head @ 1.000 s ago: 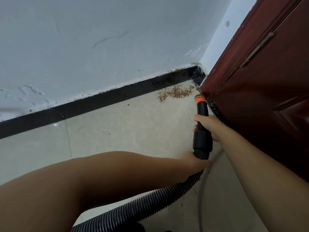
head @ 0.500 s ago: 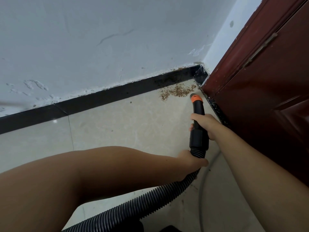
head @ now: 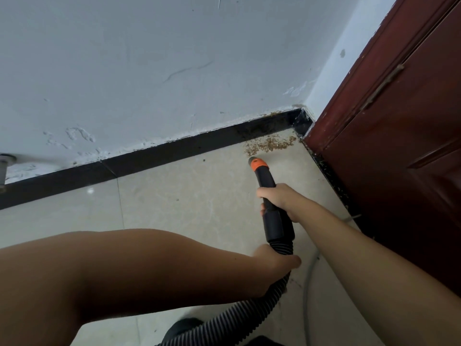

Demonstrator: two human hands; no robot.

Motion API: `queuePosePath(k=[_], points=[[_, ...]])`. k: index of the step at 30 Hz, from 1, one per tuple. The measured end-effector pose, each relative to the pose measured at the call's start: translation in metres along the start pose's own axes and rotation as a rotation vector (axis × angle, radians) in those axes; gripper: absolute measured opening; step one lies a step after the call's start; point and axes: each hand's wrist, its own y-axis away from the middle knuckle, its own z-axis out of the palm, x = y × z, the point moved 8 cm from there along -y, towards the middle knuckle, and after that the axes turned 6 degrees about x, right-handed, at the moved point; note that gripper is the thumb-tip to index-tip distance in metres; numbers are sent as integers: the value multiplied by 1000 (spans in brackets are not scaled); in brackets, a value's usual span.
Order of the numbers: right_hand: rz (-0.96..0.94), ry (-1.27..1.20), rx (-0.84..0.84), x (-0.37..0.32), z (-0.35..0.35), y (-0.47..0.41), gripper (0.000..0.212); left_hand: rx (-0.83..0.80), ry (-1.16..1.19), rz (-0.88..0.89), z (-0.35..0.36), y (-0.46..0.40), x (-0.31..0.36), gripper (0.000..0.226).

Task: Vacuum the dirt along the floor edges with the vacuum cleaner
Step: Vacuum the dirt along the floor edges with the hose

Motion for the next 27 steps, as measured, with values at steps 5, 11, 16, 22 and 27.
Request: queuePosePath(k=[5, 11, 16, 22, 27], points=[[-11, 10, -67, -4, 10, 3, 14, 11, 6, -3, -3, 2, 0, 23], [42, -86, 0, 1, -18, -6, 13, -13, -35, -4, 2, -6, 13, 18], [62, -161, 87, 7, -46, -15, 12, -68, 40, -53, 17, -14, 20, 14], [73, -247, 167, 2, -77, -30, 13, -109, 49, -71, 22, -31, 41, 22], [70, -234, 218, -5, -89, -47, 15, -119, 59, -42, 22, -46, 53, 21]])
